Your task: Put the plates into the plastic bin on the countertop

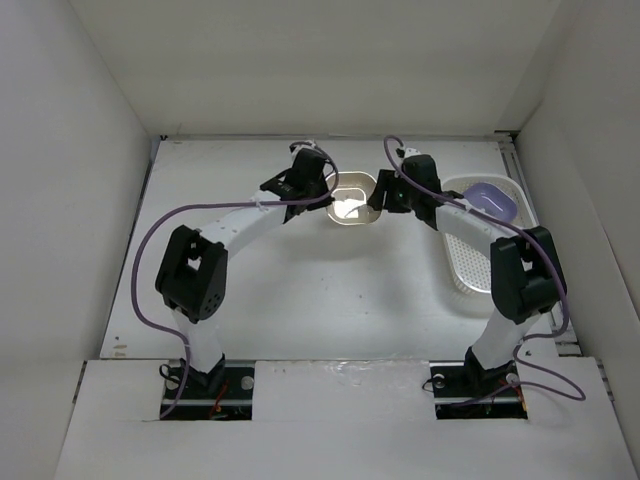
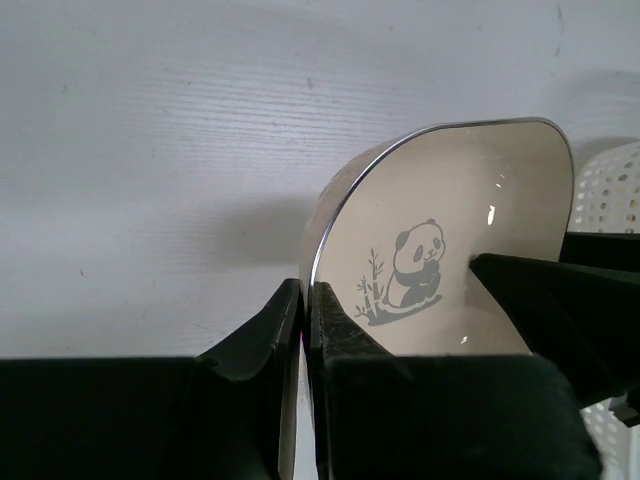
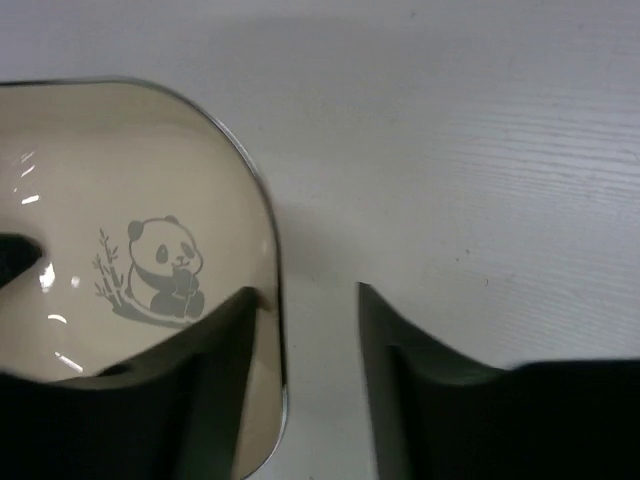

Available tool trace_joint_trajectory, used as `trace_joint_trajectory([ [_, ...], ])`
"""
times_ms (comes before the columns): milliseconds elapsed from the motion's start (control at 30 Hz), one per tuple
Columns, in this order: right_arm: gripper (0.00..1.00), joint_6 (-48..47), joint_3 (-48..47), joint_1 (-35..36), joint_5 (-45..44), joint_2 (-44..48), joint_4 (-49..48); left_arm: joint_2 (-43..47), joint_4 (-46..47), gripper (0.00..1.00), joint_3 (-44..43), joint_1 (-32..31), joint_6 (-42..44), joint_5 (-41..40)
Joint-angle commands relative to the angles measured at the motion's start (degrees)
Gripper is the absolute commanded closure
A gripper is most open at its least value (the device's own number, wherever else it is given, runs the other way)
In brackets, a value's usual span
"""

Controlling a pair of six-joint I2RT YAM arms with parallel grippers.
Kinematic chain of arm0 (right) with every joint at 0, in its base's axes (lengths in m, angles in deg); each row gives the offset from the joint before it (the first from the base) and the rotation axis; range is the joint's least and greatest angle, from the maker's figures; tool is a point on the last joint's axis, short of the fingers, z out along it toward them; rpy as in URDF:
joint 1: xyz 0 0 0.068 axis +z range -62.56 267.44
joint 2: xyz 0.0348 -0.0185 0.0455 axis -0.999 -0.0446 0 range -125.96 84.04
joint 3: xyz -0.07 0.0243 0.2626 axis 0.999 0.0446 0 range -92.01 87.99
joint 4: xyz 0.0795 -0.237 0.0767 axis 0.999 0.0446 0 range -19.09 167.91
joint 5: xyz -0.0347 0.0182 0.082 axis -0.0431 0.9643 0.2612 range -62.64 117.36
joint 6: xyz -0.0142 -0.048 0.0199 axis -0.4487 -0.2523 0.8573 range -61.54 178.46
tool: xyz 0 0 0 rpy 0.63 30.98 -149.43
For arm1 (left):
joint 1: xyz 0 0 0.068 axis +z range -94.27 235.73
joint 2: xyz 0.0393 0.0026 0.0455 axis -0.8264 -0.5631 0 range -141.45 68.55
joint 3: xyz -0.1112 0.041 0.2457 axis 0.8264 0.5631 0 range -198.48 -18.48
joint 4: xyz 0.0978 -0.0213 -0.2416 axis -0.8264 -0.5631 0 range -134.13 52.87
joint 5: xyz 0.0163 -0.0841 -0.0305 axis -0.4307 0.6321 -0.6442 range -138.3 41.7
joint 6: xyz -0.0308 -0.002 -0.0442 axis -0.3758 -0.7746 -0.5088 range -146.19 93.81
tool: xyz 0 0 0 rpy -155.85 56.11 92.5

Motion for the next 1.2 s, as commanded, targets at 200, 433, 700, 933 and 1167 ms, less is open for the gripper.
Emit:
trace_joint_trajectory([
  [200,1.00,-0.2,-1.1,0.0,0.3,4.5,-0.7,8.1,5.2,0.37,-1.7,0.1,0.2,2.3],
  [433,1.00,3.4,3.9,-8.0,-5.3,15.9,1.2,12.8,2.7,0.00,-0.3,0.1,-1.1,-2.0],
  [700,1.00,12.3,10.0,-25.3,-10.0,21.6,1.8,19.9,3.3,0.00,7.1,0.1,1.1,-1.8],
  [933,1.00,16.8,13.4,-36.1,-10.5,21.1,1.0,23.5,3.3,0.00,12.8,0.1,3.4,1.2],
  [1167,0.96,17.3,13.4,-39.2,-12.4,19.4,1.0,26.2,3.3,0.00,16.2,0.1,4.6,1.2],
])
